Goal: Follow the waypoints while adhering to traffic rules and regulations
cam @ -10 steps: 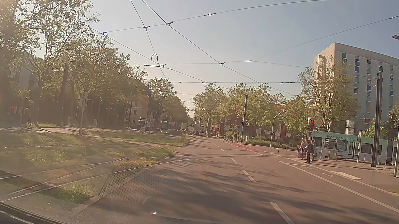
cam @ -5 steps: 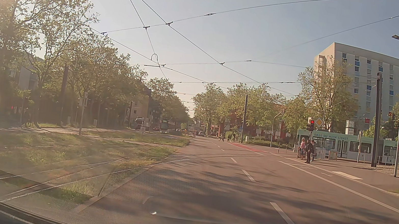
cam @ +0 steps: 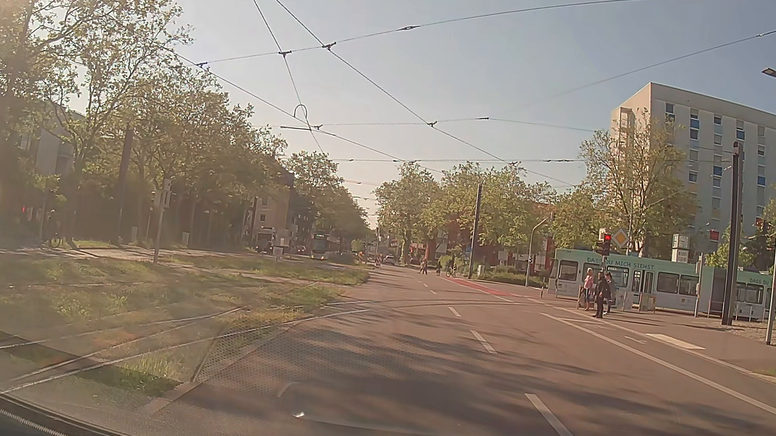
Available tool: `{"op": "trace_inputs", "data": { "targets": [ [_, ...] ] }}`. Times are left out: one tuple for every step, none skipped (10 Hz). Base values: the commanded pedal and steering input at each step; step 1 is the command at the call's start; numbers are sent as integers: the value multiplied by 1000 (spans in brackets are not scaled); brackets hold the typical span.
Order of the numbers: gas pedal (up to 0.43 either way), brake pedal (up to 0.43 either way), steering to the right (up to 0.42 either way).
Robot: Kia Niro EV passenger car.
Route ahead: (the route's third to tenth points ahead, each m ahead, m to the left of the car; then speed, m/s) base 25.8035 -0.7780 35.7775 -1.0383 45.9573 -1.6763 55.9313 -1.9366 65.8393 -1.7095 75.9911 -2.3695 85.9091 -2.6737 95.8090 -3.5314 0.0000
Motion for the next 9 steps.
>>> {"op": "trace_inputs", "data": {
  "targets": [
    [0,262,-12],
    [0,262,-12],
    [0,262,-12],
    [0,262,-12],
    [0,262,-12],
    [0,262,-12],
    [0,262,-12],
    [0,262,-12],
    [0,262,-12]
  ]
}}
